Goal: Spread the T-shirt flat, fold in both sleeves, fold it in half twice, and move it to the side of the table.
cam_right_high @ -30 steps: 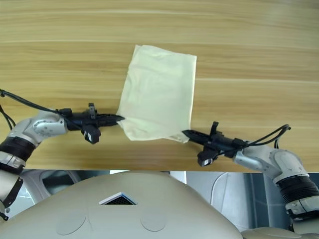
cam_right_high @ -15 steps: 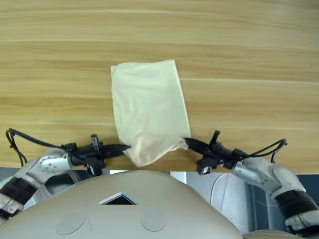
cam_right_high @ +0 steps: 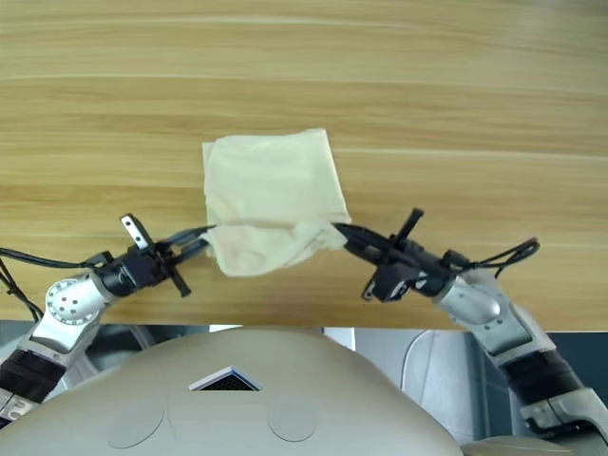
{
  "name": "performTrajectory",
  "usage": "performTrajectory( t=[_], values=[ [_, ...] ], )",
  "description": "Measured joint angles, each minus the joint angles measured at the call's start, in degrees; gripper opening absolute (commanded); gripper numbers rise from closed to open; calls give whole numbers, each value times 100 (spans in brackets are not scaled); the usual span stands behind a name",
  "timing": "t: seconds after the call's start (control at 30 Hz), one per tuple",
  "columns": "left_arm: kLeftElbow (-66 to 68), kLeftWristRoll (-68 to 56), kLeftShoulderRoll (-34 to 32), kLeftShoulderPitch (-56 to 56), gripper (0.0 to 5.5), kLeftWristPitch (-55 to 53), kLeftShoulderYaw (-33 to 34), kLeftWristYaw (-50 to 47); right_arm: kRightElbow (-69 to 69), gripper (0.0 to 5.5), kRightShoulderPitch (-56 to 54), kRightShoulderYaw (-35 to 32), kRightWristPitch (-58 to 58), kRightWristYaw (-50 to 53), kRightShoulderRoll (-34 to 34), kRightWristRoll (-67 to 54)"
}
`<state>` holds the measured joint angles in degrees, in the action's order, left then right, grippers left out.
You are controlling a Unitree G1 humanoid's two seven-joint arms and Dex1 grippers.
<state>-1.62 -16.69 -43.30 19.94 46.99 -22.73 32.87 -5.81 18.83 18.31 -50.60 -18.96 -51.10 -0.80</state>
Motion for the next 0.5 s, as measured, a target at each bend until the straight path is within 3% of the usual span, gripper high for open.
performTrajectory(
  t=[0.13, 0.5],
  values=[
    [175, -373, 453, -237, 0, -278, 250, 130, 166, 0, -754, 13, 431, -416, 508, -704],
    [2043, 411, 1920, -1375, 0, -976, 851, -321, 2730, 0, -2375, -1, 690, -696, 2322, -184]
  ],
)
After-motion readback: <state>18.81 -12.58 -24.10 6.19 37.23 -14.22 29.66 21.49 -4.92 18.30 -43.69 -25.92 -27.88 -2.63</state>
